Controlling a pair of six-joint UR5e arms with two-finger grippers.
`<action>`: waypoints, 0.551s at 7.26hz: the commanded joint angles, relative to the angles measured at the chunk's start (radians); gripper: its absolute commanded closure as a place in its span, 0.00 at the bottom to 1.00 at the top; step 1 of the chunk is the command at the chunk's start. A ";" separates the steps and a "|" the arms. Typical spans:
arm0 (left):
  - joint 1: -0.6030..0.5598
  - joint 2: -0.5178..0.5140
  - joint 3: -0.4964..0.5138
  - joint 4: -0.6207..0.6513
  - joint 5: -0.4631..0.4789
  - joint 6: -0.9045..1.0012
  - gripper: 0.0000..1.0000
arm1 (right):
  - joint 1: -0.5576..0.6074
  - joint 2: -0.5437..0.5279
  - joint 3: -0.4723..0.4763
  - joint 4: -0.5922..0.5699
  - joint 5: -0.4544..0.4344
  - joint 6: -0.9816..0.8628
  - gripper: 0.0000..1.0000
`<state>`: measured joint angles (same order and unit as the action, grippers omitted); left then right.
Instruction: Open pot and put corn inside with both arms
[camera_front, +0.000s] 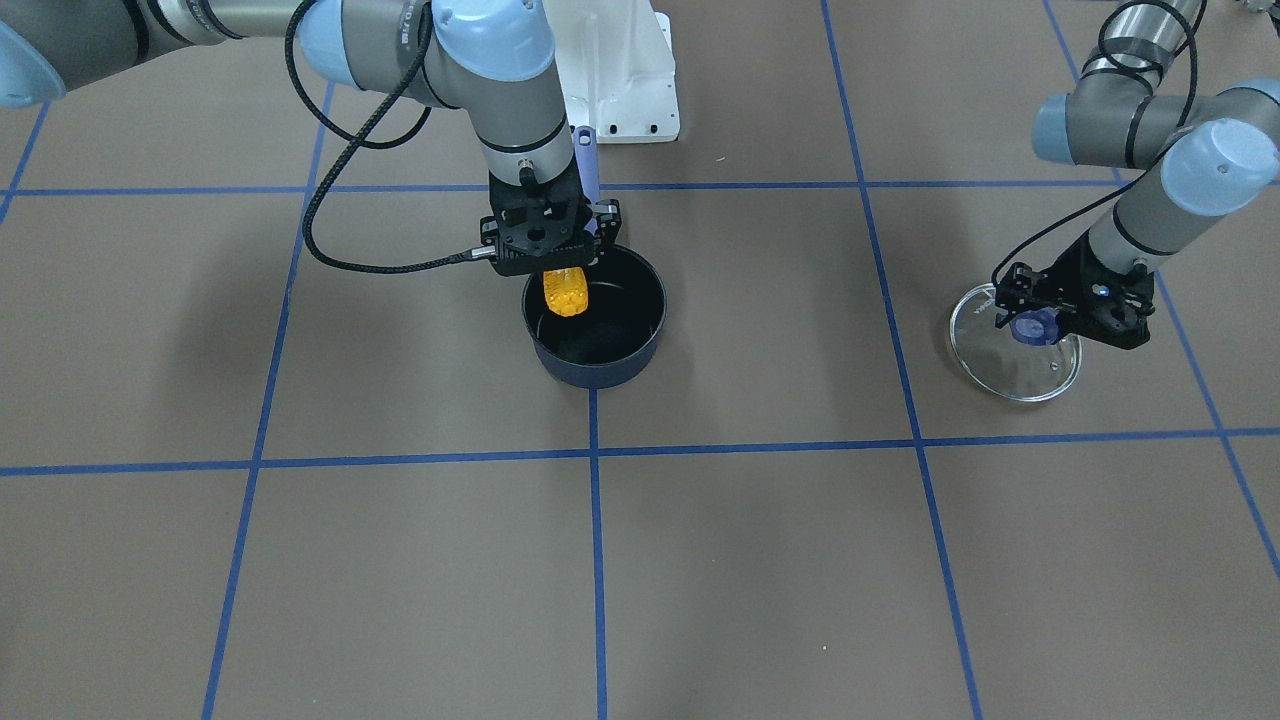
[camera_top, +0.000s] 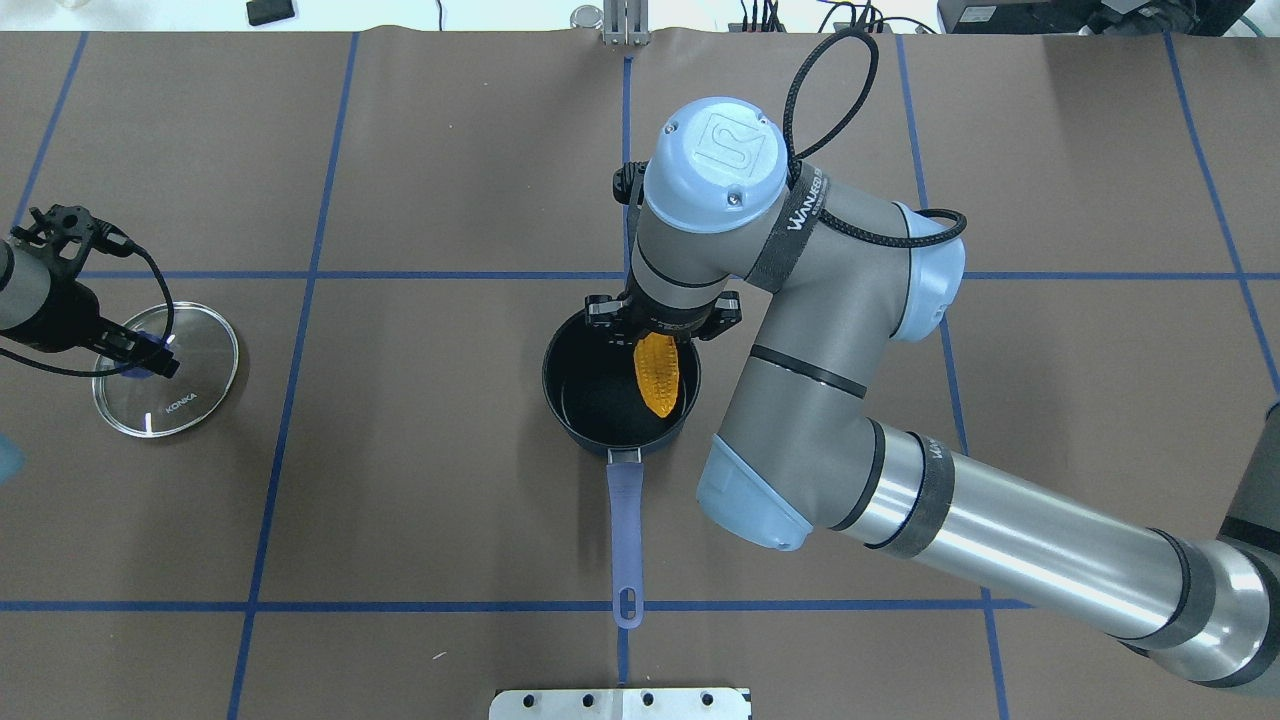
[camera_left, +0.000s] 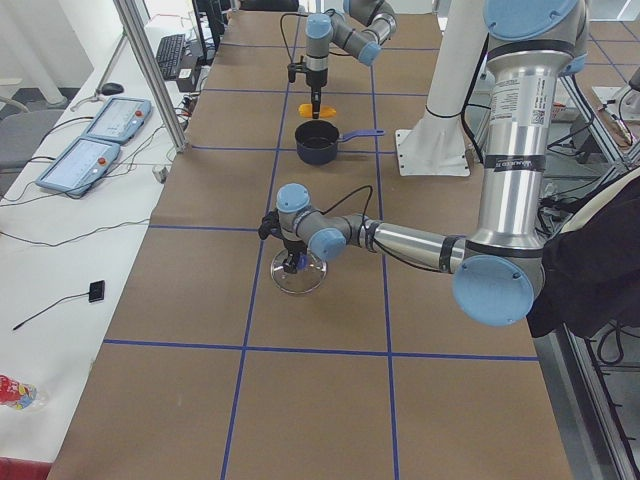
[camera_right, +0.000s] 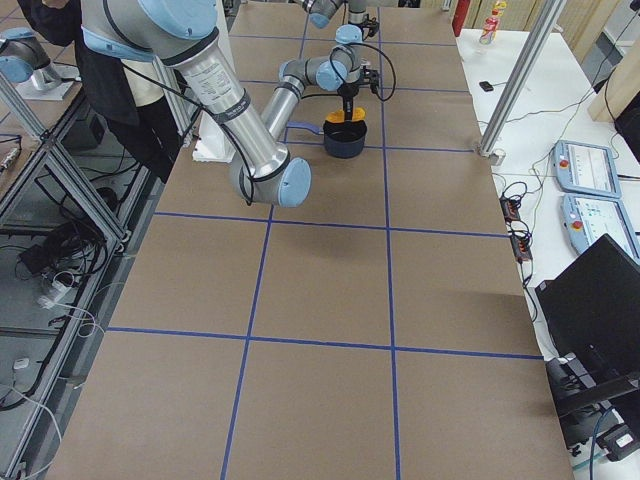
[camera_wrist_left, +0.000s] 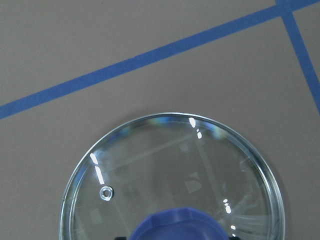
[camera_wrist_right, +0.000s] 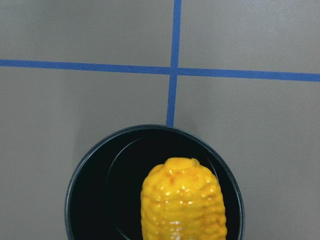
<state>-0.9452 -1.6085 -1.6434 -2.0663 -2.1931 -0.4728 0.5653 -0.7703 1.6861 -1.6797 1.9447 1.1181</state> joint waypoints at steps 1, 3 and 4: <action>-0.006 -0.001 -0.009 -0.002 -0.008 0.000 0.03 | -0.004 0.014 -0.037 0.003 -0.006 -0.007 0.80; -0.076 0.001 -0.033 -0.003 -0.109 -0.001 0.02 | -0.004 0.037 -0.077 0.003 -0.007 -0.012 0.80; -0.104 0.001 -0.038 -0.002 -0.140 0.000 0.02 | -0.005 0.051 -0.113 0.017 -0.009 -0.015 0.80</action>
<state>-1.0097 -1.6076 -1.6725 -2.0698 -2.2818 -0.4731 0.5610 -0.7345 1.6088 -1.6737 1.9373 1.1065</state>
